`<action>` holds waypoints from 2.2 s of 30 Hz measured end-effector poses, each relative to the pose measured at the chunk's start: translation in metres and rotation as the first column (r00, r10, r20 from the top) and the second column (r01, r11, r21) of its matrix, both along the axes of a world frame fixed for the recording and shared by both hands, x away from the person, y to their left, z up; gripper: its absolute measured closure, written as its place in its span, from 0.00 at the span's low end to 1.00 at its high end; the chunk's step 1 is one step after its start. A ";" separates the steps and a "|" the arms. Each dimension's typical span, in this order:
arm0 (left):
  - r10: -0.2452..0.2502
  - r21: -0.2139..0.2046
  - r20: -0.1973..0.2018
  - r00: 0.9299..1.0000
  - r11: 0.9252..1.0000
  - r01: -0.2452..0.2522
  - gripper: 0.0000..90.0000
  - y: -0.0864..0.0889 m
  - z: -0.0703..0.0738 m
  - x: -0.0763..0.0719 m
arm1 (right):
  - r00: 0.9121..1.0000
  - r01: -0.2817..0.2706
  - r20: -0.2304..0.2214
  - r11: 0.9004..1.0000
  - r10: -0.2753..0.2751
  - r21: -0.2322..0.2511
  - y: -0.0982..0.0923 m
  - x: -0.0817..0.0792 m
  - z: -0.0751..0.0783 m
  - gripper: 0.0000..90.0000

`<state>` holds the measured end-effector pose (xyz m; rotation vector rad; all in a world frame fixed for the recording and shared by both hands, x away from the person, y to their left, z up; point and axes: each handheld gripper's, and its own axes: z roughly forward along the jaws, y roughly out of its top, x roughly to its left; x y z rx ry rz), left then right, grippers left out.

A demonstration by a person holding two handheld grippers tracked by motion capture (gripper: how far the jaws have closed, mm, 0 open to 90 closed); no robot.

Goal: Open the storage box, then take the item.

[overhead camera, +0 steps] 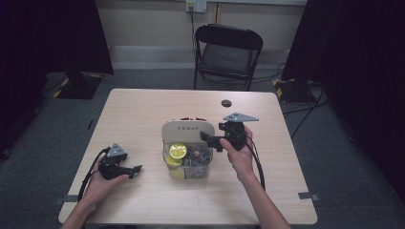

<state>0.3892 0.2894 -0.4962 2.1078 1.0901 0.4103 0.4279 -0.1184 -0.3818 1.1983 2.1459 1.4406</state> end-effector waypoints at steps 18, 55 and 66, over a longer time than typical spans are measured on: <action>-0.020 -0.054 0.065 0.998 0.998 0.024 0.24 -0.006 0.020 -0.009 | 1.000 -0.013 -0.003 1.000 0.013 0.003 0.001 0.002 0.000 0.15; -0.175 -0.243 0.118 0.977 0.949 0.200 0.29 -0.052 0.068 -0.027 | 1.000 -0.010 -0.001 1.000 0.010 0.004 -0.003 0.002 0.001 0.14; -0.217 -0.242 0.169 0.961 0.936 0.254 0.33 -0.066 0.091 -0.023 | 1.000 -0.021 -0.003 1.000 0.021 0.011 -0.002 0.004 0.002 0.14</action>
